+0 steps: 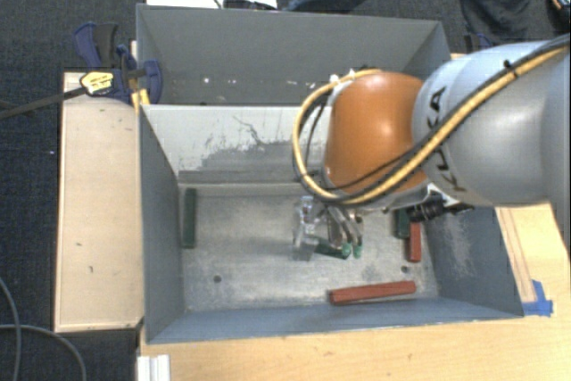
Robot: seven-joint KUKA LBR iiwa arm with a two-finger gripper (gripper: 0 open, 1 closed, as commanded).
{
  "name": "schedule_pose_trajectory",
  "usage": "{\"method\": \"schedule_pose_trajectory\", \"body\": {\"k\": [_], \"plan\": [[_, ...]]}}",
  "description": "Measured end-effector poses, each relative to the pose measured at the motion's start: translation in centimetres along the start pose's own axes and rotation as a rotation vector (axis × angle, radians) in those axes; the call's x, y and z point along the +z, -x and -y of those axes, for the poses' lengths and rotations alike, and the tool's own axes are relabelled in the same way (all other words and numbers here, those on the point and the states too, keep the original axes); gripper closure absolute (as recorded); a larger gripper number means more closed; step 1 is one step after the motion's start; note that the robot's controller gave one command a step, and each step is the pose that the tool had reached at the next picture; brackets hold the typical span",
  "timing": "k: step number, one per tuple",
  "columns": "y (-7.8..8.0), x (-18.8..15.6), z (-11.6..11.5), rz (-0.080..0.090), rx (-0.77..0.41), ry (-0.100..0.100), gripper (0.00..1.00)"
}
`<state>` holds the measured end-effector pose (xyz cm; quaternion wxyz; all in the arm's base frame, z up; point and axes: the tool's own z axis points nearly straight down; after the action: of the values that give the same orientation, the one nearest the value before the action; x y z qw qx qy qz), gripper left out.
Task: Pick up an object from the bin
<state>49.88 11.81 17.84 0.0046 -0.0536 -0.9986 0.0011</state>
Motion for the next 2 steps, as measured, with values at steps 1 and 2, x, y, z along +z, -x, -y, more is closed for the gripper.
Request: {"method": "schedule_pose_trajectory", "body": {"k": [1, 2], "plan": [[0.57, -6.21, 0.47, 0.017, 0.014, 0.005, 1.0], [0.47, -5.9, 0.5, 0.011, 0.014, 0.003, 0.0]]}}
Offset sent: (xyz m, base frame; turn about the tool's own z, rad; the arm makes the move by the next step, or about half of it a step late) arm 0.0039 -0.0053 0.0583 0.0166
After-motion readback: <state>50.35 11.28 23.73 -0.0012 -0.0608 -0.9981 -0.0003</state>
